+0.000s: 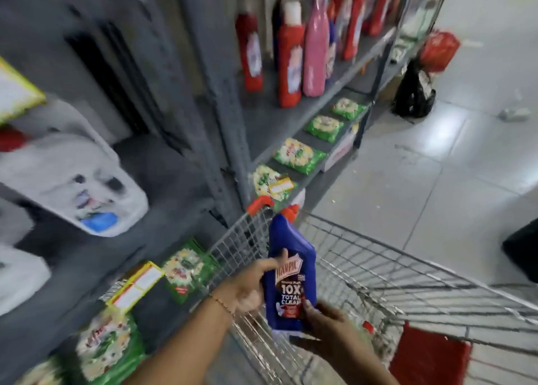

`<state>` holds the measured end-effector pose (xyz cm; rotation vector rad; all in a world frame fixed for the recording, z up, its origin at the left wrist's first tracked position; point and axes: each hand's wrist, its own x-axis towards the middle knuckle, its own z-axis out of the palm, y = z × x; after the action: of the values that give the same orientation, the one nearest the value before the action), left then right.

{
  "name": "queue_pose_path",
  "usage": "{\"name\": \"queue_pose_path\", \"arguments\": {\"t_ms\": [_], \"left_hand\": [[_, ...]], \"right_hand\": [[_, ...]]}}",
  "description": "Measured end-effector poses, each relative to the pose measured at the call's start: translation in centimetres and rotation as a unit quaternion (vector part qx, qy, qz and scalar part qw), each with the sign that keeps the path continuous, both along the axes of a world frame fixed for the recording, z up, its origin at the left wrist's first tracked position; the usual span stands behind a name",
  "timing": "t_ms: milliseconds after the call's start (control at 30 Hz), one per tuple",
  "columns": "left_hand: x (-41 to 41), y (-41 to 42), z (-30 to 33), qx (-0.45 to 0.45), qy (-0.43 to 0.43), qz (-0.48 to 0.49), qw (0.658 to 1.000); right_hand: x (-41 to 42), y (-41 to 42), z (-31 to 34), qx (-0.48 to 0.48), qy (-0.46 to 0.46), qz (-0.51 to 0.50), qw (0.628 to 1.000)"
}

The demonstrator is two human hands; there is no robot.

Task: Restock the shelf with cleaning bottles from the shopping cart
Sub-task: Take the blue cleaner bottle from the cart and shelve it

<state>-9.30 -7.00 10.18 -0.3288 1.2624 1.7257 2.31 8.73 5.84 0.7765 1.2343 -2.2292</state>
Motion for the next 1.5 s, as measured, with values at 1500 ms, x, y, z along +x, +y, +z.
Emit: {"name": "queue_pose_path", "arguments": {"t_ms": [1500], "left_hand": [[-3.4, -35.4, 37.3, -0.374, 0.499, 0.347, 0.701]], "right_hand": [[-22.2, -37.1, 41.2, 0.282, 0.556, 0.243, 0.743]]}}
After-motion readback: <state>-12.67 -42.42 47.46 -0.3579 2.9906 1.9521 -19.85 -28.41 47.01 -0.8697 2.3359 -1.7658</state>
